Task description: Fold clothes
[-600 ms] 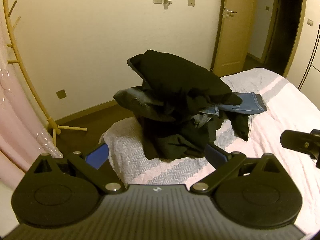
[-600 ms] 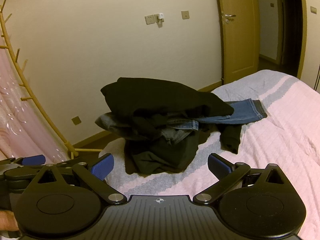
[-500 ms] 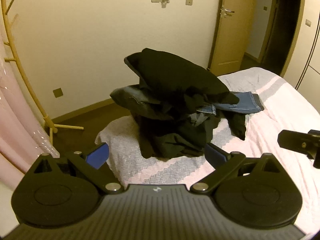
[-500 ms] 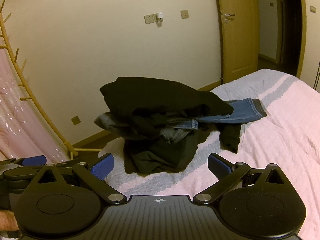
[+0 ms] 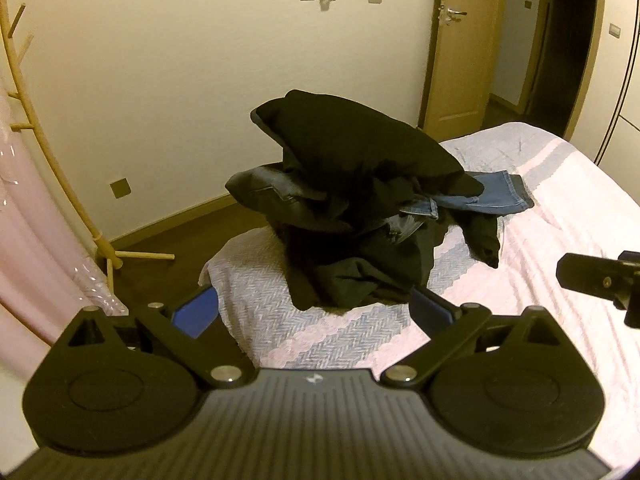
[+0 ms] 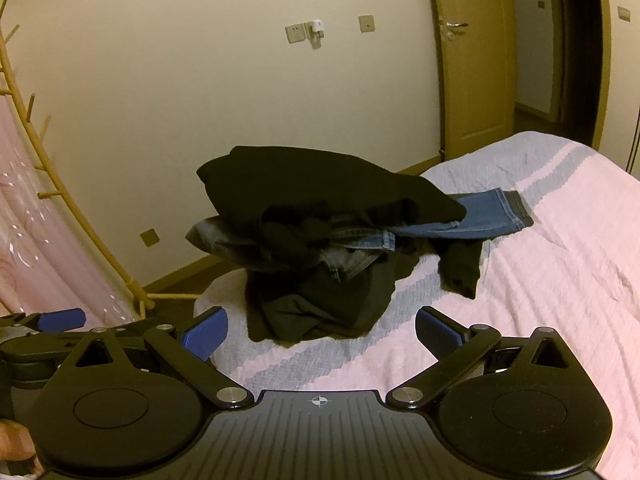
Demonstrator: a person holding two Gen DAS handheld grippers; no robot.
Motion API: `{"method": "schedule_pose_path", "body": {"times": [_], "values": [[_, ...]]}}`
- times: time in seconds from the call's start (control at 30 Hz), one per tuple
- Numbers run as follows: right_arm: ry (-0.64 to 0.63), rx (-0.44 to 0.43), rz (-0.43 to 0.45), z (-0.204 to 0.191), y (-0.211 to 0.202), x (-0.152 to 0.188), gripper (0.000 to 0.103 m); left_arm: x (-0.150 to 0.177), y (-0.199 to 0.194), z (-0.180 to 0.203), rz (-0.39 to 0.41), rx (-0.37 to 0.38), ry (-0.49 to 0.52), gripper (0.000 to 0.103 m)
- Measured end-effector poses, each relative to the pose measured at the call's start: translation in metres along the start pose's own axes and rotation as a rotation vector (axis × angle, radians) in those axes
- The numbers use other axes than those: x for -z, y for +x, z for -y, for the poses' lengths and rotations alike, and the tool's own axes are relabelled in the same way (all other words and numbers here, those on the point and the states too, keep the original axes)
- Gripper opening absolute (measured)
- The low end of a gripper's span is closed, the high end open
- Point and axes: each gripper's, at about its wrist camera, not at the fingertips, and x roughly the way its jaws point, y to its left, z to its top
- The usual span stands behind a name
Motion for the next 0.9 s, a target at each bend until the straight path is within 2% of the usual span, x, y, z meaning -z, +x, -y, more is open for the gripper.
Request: {"method": "schedule_pose_path", "body": {"times": [0.07,0.9], "values": [[0.0,0.003,-0.003,0.001,0.001,0.001,0.102,0.0,0.0,-0.002,-0.003,0.021,0.002,0.1],[-0.019,0.009,-0.012,-0.01,0.01,0.001,0.102,0.006,0.0,-0.01,-0.023,0.022,-0.007,0.1]]}}
